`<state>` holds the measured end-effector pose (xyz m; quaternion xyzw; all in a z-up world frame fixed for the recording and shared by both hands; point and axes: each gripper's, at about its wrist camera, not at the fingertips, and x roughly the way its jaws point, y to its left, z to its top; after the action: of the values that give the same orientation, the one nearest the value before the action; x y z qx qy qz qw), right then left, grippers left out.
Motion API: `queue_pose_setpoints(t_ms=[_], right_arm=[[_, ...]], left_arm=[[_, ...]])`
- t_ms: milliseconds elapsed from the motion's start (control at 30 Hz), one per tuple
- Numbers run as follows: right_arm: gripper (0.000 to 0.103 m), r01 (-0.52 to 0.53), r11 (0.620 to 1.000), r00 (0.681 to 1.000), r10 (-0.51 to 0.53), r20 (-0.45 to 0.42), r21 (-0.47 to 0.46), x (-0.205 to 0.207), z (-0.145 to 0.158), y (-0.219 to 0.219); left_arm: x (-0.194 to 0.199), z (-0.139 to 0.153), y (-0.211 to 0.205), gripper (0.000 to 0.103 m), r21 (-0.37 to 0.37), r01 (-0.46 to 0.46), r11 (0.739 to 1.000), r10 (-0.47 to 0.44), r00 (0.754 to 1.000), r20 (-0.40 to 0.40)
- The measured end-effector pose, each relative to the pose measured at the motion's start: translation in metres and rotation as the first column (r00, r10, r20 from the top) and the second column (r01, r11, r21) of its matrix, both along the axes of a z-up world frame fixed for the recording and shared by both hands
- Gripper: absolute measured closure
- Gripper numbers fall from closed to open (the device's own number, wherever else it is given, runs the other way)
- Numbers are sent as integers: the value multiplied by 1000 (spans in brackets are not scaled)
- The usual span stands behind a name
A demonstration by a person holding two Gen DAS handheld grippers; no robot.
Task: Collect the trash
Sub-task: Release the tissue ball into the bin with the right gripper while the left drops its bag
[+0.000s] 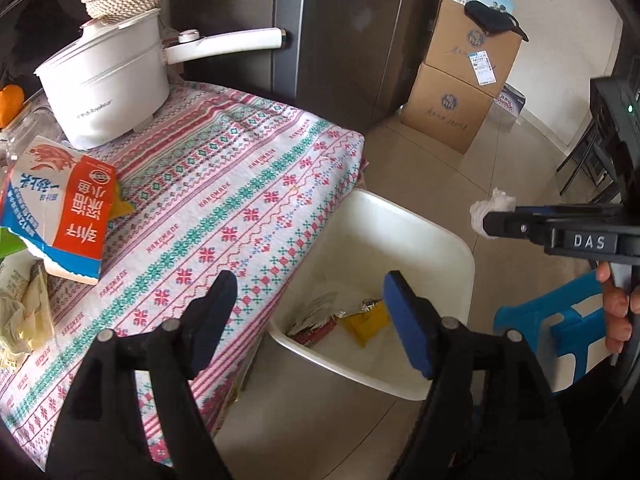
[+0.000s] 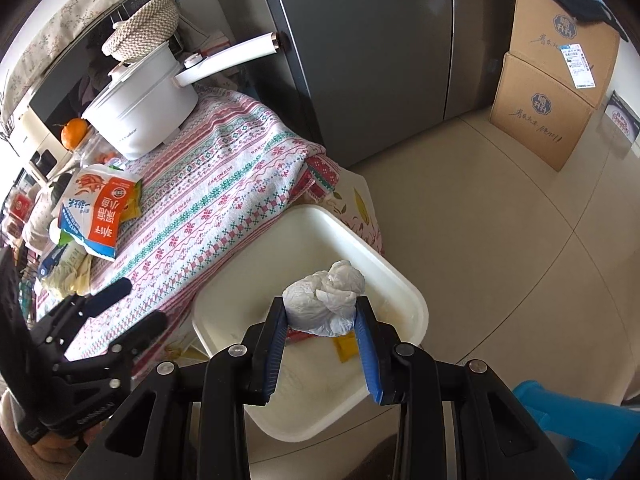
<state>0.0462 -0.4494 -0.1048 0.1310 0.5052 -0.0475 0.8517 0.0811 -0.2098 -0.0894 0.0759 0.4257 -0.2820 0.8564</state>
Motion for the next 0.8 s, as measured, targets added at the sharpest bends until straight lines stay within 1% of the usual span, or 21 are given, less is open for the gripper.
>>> queue_pose_setpoints(t_ms=[33, 100, 233, 367, 533, 667, 700, 767, 800], right_arm=[[68, -5, 1000, 1000, 5, -10, -3, 2, -3, 2], [68, -17, 1000, 999, 17, -33, -11, 6, -10, 6], [68, -45, 999, 997, 43, -68, -26, 12, -20, 15], [68, -60, 998, 994, 56, -92, -35, 17, -28, 21], [67, -59, 998, 993, 55, -100, -35, 22, -30, 27], [65, -52, 998, 994, 49, -97, -27, 25, -28, 32], [63, -49, 998, 994, 47, -97, -24, 26, -28, 33], [51, -44, 999, 994, 42, -98, -14, 28, -27, 35], [41, -39, 999, 995, 38, -95, -11, 28, -26, 35]], left_arm=[[1, 4, 8, 20, -5, -21, 1000, 21, 1000, 6], [2, 10, 23, 19, -7, -58, 998, 58, 998, 13], [5, 16, 50, 13, 0, -115, 993, 115, 993, 29], [5, 22, 77, 7, -26, -158, 987, 159, 987, 36], [6, 27, 106, 5, -36, -218, 975, 219, 975, 29], [5, 31, 130, 4, -46, -264, 963, 266, 963, 44], [5, 32, 136, 4, -46, -278, 959, 281, 959, 48], [6, 33, 149, 3, -48, -305, 951, 307, 950, 48], [7, 34, 156, 3, -49, -318, 947, 320, 946, 48]])
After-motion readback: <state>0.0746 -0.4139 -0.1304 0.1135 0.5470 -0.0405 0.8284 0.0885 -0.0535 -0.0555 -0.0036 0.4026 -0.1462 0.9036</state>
